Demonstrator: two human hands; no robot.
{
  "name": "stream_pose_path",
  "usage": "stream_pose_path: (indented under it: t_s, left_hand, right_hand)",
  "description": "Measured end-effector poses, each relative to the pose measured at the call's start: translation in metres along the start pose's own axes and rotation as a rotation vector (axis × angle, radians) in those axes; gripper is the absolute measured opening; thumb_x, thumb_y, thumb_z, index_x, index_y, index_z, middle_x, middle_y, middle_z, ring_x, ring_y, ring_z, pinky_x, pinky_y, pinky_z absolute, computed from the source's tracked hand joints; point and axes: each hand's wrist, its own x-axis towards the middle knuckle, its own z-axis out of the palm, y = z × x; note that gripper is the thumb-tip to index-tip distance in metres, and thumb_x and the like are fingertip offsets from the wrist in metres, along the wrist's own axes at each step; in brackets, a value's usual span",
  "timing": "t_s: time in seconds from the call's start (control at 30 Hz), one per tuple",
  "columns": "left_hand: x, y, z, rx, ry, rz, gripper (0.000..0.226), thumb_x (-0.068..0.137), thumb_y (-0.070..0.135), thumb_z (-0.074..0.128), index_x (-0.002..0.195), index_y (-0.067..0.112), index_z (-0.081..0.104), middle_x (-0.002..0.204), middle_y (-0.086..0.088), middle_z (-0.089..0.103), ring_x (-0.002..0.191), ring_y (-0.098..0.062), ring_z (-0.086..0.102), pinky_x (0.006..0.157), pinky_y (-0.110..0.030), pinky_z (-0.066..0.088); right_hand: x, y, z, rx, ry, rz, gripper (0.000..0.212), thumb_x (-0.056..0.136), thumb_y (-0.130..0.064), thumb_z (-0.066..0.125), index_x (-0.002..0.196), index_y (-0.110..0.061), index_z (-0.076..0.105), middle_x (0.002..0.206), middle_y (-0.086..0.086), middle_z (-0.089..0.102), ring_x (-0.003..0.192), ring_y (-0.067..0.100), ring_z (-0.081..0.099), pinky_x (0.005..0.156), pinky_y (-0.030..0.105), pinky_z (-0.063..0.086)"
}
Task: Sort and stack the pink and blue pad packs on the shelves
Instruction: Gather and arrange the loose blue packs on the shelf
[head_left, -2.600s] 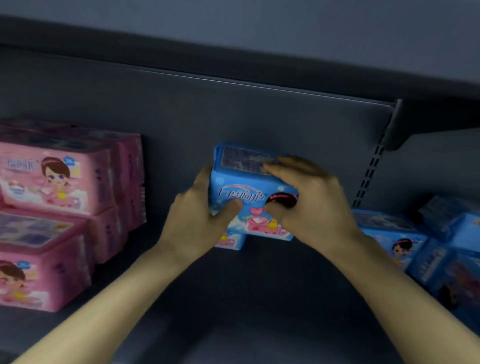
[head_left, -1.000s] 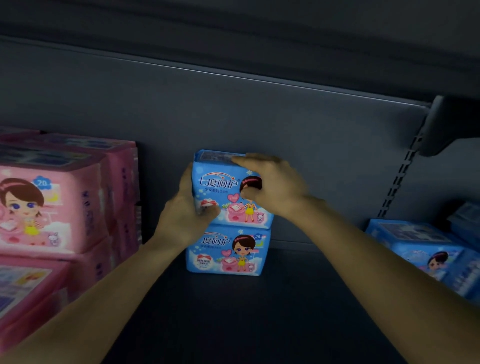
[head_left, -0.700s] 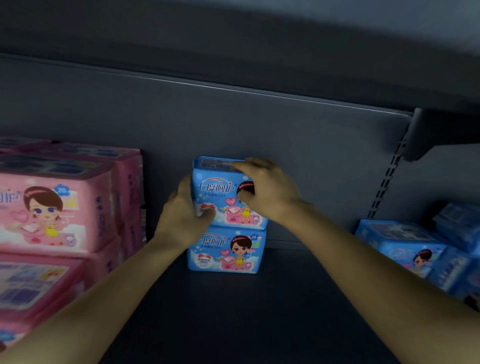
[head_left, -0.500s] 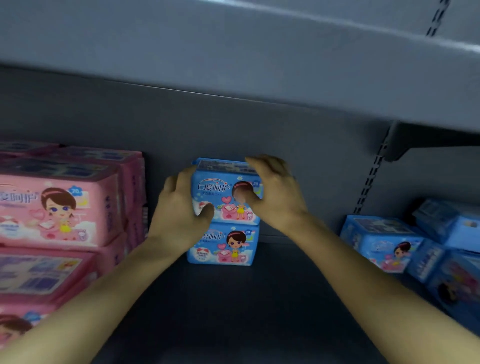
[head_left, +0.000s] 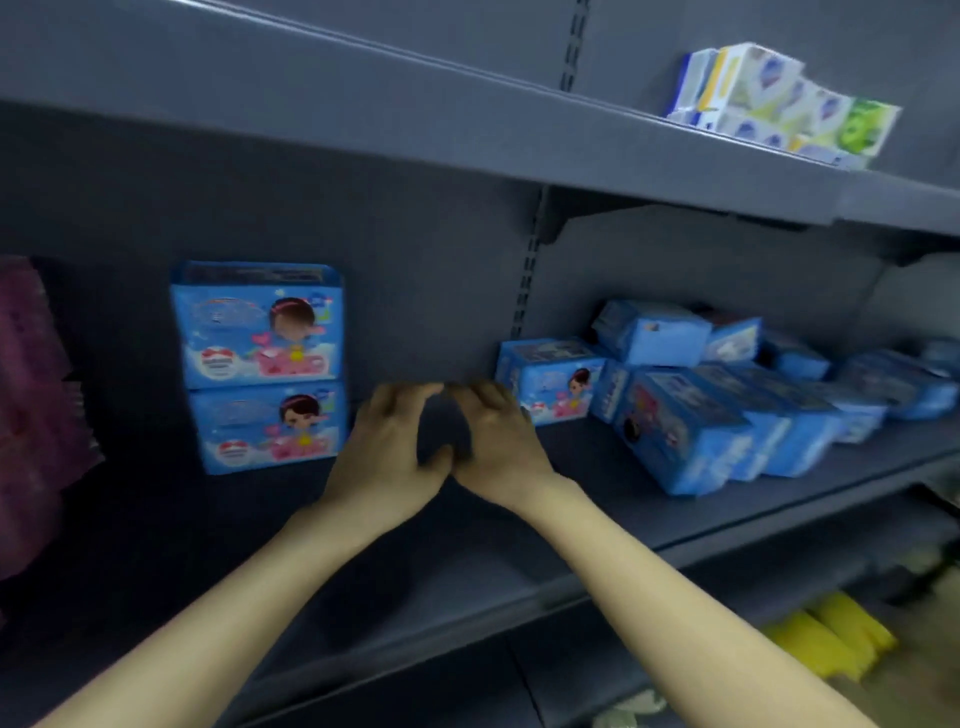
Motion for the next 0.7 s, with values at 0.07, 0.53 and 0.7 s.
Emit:
stream_pose_path:
  t_s: [0.07,0.53,0.7]
  left_hand:
    - [0.002,0.017,0.018,-0.021,-0.069,0.025,0.061,0.081,0.016,0.063,0.137,0.018,0.039,0.138,-0.006,0.037,0.130,-0.024,0.035,0.103,-0.026,0.030]
    - [0.016,0.097,0.106,-0.081,-0.256,0.126,0.059,0.085,0.020,0.061,0.139,0.017,0.036,0.142,-0.005,0.036,0.129,-0.020,0.036,0.102,-0.025,0.030]
    - [0.021,0.128,0.136,-0.102,-0.265,0.093,0.059,0.085,0.019,0.061,0.139,0.017,0.036,0.143,-0.005,0.035,0.132,-0.019,0.034,0.105,-0.026,0.028]
  right_hand:
    - [-0.017,0.019,-0.008,-0.010,-0.017,0.067,0.064,0.083,-0.018,0.057,0.141,-0.020,0.031,0.149,0.005,0.025,0.139,0.023,0.017,0.110,0.047,0.024]
    - [-0.085,0.134,-0.061,-0.066,0.130,0.274,0.065,0.078,-0.024,0.062,0.138,-0.017,0.038,0.137,0.010,0.040,0.129,0.031,0.031,0.100,0.048,0.035]
    - [-0.096,0.176,-0.082,-0.075,0.127,0.281,0.062,0.080,-0.024,0.062,0.136,-0.015,0.038,0.135,0.009,0.039,0.128,0.029,0.030,0.101,0.045,0.034]
